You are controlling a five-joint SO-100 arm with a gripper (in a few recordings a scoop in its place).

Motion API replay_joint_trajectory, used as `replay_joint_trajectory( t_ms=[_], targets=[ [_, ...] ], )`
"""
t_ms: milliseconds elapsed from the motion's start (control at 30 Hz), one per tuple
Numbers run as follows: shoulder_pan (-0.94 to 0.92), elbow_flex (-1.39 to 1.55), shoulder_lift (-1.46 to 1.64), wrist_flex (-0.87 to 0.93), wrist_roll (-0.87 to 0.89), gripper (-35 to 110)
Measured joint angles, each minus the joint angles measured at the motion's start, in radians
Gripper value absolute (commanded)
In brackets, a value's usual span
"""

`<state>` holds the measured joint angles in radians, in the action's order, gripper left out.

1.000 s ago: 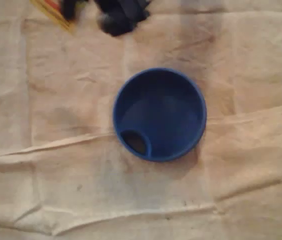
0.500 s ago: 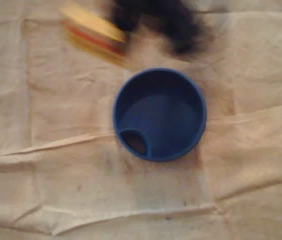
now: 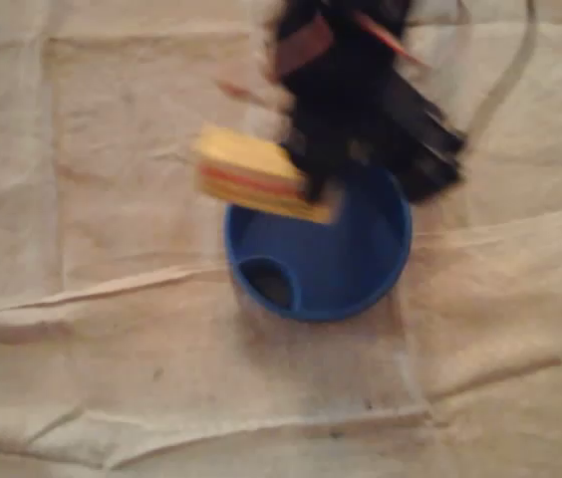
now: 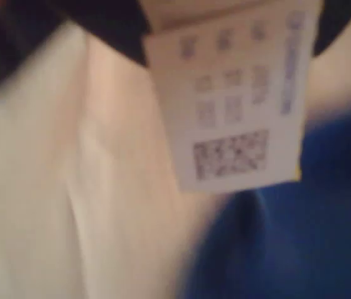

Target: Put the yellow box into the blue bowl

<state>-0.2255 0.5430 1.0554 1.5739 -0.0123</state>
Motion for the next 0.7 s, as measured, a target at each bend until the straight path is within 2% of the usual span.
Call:
replay_joint_trajectory(
  t_ms=[500,700],
  targets=[
    [0.058,0.0,-0.086,-0.015,0.0,0],
    [0.066,0.0,-0.086,-0.015,0.0,11]
  ],
)
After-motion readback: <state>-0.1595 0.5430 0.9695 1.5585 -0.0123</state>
